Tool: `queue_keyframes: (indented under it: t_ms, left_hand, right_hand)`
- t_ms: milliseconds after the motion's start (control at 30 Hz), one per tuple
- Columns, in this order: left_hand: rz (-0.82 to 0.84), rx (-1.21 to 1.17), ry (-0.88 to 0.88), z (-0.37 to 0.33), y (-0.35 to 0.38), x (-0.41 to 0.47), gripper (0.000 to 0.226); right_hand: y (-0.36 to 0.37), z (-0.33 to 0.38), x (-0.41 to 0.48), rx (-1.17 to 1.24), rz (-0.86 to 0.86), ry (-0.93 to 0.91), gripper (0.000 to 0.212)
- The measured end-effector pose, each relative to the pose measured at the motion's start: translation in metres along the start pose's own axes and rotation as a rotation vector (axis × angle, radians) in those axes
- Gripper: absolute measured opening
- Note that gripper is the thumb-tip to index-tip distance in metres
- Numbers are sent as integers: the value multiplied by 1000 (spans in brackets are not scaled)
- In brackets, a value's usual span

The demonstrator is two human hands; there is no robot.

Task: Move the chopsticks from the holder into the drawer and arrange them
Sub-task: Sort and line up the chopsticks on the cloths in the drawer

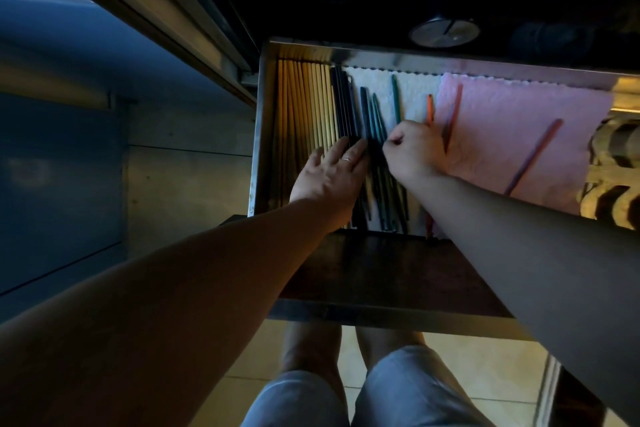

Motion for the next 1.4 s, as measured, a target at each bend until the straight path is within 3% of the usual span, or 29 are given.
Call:
queue_keyframes:
  t_ms: [367,633,933,1133,1400]
  left_hand:
    - [43,98,39,-1,10,4,88]
    - [53,80,33,-12,6,14,82]
    - [72,57,-4,-6,18,8,92]
    - [108,21,-16,-5,19,6,89]
    - [105,-10,-21,-5,19,6,83]
  right_hand:
    - [3,-12,6,49,-61,-20,13]
    - [9,-24,13,-186,18,6,30]
    - [13,-8,11,-128,77,-66,19]
    - [7,-15,5,-90,0,-39,12]
    - [13,-10,-1,-85,141,-51,15]
Point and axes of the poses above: each hand's wrist, its own x-axis towards the middle knuckle, its own y-axis out of the palm, z = x × y, the point moved 6 cm from there along x, towards the middle knuckle, and after that the axes turned 7 degrees about -y, right-handed, at the moved point
